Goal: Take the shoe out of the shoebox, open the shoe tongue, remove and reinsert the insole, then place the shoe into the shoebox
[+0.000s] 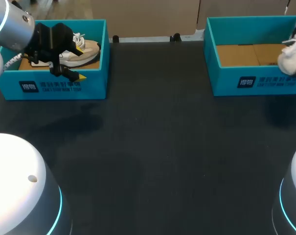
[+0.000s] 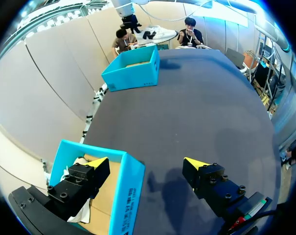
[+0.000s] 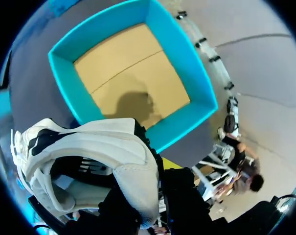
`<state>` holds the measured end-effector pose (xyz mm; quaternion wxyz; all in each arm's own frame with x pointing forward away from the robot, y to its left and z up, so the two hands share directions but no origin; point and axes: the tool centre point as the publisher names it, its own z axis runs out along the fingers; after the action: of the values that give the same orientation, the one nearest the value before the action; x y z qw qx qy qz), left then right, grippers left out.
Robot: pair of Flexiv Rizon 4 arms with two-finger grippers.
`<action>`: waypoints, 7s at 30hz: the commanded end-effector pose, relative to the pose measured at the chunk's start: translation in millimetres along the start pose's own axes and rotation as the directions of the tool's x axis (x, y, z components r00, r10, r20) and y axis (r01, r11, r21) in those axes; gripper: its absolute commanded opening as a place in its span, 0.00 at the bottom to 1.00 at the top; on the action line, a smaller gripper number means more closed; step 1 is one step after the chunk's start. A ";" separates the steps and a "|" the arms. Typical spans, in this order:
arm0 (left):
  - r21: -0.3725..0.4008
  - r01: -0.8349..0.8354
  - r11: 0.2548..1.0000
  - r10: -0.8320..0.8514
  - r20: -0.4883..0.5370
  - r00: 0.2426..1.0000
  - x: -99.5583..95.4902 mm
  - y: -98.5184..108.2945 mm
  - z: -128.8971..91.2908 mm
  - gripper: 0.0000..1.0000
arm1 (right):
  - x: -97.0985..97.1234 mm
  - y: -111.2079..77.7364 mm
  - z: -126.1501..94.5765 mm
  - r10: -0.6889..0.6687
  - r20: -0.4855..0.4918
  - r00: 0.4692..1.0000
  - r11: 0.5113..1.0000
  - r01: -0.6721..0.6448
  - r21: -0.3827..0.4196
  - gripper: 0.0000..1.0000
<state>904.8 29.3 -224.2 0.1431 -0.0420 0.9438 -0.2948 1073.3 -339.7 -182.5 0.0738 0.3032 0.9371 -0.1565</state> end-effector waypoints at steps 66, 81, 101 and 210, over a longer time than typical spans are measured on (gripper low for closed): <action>-0.004 0.000 1.000 0.000 0.001 1.000 0.8 -0.5 -0.5 1.00 | 16.3 -23.6 25.4 0.890 -0.001 0.455 0.455 -0.889 0.057 0.00; -0.004 0.000 1.000 0.000 0.001 1.000 0.8 -0.5 -0.5 1.00 | 7.8 -6.4 51.5 0.909 0.019 0.416 0.415 -0.910 0.015 0.00; -0.004 0.000 1.000 0.000 0.001 1.000 0.8 -0.5 -0.5 1.00 | 1.7 10.0 95.5 0.912 0.039 0.408 0.408 -0.913 0.010 0.00; -0.004 0.000 1.000 0.000 0.001 1.000 0.8 -0.5 -0.5 1.00 | 68.3 5.9 92.2 0.923 0.029 0.384 0.385 -0.923 -0.019 0.79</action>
<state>904.8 29.3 -224.2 0.1432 -0.0420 0.9438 -0.2948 1035.7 -334.1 -296.7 0.1546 0.7711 0.6093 -0.1012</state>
